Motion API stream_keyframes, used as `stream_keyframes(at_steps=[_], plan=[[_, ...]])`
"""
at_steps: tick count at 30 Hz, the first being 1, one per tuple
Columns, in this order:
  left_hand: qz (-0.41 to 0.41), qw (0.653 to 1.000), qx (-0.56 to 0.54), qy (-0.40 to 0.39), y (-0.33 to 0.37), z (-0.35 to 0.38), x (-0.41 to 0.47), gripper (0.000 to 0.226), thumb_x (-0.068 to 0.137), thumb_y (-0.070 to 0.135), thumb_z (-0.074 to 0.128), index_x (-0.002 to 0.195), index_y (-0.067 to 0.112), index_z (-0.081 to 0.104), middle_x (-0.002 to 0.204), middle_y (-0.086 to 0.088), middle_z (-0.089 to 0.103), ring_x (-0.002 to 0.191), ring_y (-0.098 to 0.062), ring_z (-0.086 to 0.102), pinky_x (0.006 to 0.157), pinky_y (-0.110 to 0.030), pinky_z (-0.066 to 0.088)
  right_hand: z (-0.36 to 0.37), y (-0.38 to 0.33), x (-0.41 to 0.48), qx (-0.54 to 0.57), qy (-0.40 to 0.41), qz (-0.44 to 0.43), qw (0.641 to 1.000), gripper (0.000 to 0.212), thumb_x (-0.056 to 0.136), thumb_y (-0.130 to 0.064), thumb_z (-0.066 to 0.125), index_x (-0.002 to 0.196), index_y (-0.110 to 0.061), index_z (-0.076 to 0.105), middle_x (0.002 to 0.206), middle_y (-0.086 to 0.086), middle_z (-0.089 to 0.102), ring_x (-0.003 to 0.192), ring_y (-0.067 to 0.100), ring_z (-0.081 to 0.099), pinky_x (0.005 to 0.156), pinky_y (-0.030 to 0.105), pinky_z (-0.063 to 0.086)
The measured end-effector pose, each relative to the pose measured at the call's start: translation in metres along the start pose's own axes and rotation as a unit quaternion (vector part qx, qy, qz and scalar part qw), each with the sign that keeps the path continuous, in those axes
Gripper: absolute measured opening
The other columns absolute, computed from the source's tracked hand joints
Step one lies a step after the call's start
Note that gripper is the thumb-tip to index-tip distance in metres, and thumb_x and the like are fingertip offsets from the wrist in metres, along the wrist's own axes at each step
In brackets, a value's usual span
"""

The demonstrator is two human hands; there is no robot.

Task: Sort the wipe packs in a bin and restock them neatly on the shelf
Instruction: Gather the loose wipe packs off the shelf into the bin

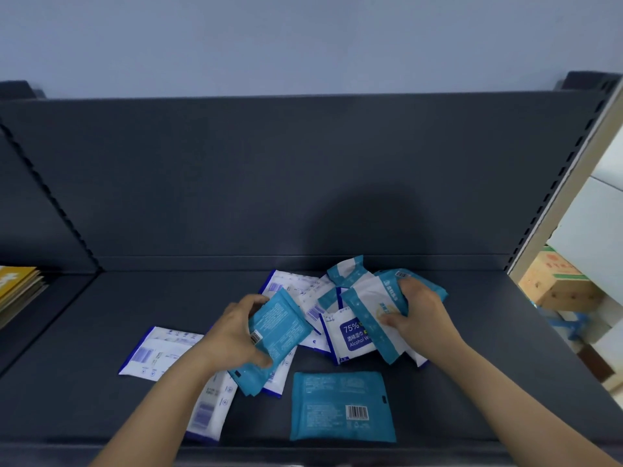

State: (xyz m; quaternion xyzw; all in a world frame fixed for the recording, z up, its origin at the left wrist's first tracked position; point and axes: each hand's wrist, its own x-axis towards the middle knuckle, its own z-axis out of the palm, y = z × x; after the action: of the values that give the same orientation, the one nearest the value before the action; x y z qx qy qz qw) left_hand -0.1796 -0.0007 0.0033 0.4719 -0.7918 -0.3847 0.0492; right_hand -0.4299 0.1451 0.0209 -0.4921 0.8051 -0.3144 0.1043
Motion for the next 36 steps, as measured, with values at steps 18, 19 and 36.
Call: stream_keyframes(at_steps=[18, 19, 36], plan=[[0.083, 0.918, -0.325, 0.213, 0.005, -0.026, -0.018, 0.070, 0.065, -0.006, 0.082, 0.118, 0.024, 0.047, 0.105, 0.006, 0.062, 0.095, -0.007, 0.060, 0.070, -0.021, 0.049, -0.007, -0.021, 0.000, 0.171, 0.118, 0.061, 0.976, 0.022, 0.081, -0.011, 0.071, 0.097, -0.008, 0.056, 0.091, 0.006, 0.062, 0.079, 0.020, 0.059, 0.061, 0.028, 0.045], [0.080, 0.913, -0.331, 0.224, 0.002, -0.027, -0.021, 0.069, 0.065, -0.006, 0.082, 0.117, 0.023, 0.048, 0.105, 0.005, 0.063, 0.096, -0.009, 0.061, 0.071, -0.023, 0.050, -0.005, -0.026, 0.001, 0.180, 0.112, 0.062, 0.975, 0.023, 0.081, -0.011, 0.070, 0.099, -0.009, 0.056, 0.093, 0.006, 0.063, 0.082, 0.020, 0.060, 0.063, 0.029, 0.047], [-0.073, 0.843, -0.240, 0.476, -0.054, -0.040, -0.139, 0.107, 0.059, 0.005, 0.088, 0.145, 0.027, 0.028, 0.129, 0.007, 0.054, 0.114, -0.014, 0.055, 0.094, -0.041, 0.050, 0.064, -0.123, 0.028, 0.261, -0.108, -0.128, 0.951, 0.023, 0.078, -0.003, 0.071, 0.082, -0.020, 0.055, 0.090, 0.003, 0.057, 0.078, 0.013, 0.056, 0.063, 0.022, 0.041]])
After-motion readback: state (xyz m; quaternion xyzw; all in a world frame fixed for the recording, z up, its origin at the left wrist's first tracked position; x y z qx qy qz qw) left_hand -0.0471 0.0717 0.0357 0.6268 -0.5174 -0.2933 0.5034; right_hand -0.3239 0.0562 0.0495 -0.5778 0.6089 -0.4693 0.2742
